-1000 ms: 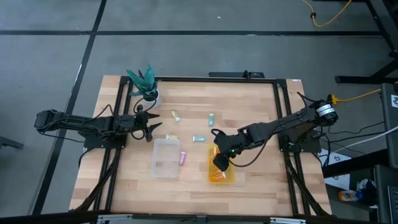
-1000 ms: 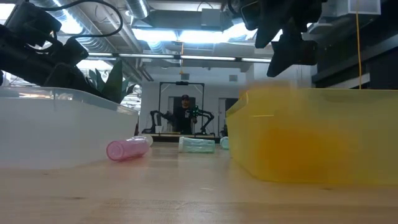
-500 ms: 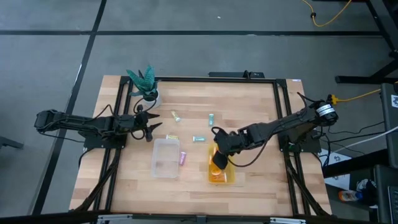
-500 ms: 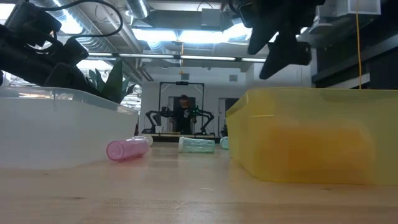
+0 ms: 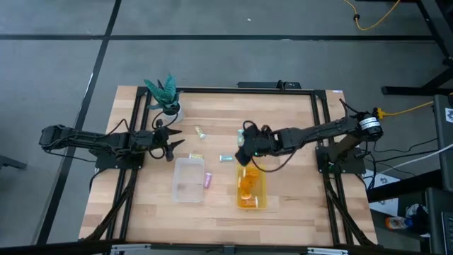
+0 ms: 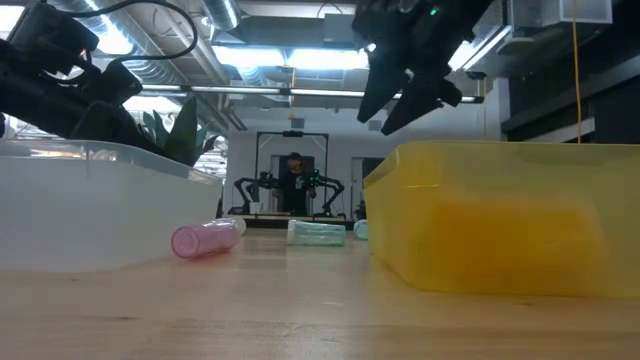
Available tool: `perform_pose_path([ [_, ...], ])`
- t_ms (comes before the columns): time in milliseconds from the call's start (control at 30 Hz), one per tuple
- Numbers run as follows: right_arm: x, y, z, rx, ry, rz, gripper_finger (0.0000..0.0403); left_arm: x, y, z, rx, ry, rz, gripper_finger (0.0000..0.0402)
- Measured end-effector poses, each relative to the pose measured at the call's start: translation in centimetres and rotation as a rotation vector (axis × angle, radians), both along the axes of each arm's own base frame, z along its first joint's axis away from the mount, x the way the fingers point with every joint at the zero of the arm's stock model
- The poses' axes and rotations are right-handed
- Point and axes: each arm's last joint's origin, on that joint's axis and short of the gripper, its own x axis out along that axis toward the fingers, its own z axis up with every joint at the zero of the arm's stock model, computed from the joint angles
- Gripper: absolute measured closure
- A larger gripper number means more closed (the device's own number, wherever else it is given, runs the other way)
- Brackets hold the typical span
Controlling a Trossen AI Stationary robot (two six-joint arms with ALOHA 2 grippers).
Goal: Pick and place medicine bottles into bin by pill shape (circle, oval)
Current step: Put the top blue pill bottle into the transparent bin
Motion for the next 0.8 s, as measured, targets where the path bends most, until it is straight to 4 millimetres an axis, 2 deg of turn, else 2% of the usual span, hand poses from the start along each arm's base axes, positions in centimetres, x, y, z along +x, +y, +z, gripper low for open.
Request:
perform_pose_path([
  [133, 0.1, -2.2, 0.2, -0.047, -0.049, -0.169, 0.0146, 0.0, 0.0, 0.0, 0.000, 0.000, 0.000, 0.0211],
  [267, 0.4, -4.1, -0.2, -0.007, -0.058, -0.233, 0.0146, 0.0, 0.0, 0.0, 0.000, 0.000, 0.000, 0.0211],
  [600, 2.7, -7.3, -4.8, 0.045, -0.001, -0.318, 0.0146, 0.0, 0.0, 0.0, 0.000, 0.000, 0.000, 0.0211],
  [800, 3.1, -8.5, -7.3, 0.201, 0.064, -0.313, 0.0146, 0.0, 0.0, 0.0, 0.000, 0.000, 0.000, 0.0211],
])
